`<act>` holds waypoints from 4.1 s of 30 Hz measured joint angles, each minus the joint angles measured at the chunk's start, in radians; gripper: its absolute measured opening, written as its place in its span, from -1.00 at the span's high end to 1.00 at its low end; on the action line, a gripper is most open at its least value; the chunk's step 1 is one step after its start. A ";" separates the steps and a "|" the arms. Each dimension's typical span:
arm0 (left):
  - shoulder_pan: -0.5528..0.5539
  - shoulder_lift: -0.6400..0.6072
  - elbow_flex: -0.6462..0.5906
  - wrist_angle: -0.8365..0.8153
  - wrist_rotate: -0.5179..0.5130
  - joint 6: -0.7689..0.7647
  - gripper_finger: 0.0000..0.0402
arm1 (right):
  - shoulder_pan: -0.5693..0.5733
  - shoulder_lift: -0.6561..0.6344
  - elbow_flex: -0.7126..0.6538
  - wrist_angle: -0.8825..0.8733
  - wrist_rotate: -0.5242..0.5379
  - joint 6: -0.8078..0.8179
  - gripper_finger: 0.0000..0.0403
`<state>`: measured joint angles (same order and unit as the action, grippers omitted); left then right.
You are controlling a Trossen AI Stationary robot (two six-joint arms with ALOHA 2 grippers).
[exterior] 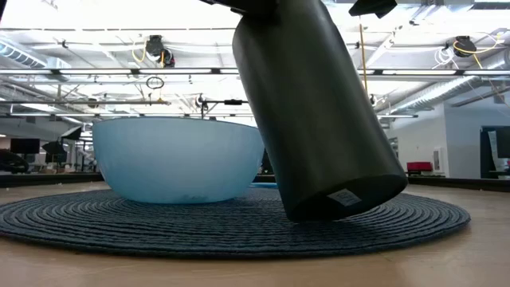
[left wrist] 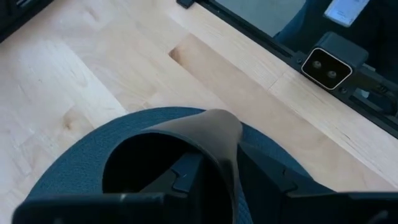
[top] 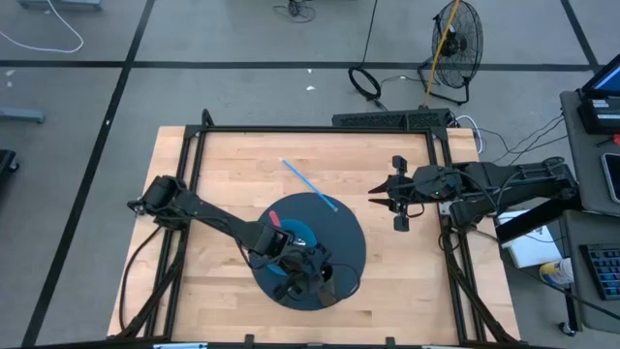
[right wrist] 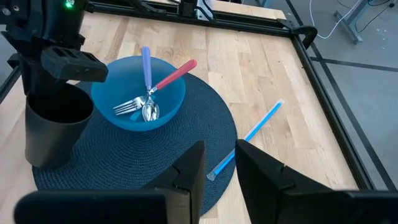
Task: Pick & Place Utensil
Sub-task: Put the black cup to the right of the blue bowl on the blue mat
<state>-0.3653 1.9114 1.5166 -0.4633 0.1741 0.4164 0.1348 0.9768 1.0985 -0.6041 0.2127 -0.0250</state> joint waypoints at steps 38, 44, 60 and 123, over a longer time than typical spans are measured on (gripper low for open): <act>-0.002 -0.187 0.000 -0.121 -0.244 0.010 0.44 | 0.021 0.017 0.000 0.048 -0.018 0.021 0.57; 0.002 -0.360 0.000 -0.237 -0.296 -0.070 0.49 | 0.082 0.083 0.000 0.176 -0.120 0.009 0.57; -0.090 -0.814 -0.380 -0.167 -0.588 -0.279 0.54 | 0.208 0.350 0.000 0.448 -0.216 0.012 0.57; -0.110 -1.213 -1.019 0.385 -0.716 -0.329 0.54 | 0.225 0.785 0.166 0.396 -0.398 0.296 0.30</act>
<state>-0.4749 0.6979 0.4971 -0.0780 -0.5423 0.0872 0.3595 1.7615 1.2648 -0.2082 -0.1857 0.2712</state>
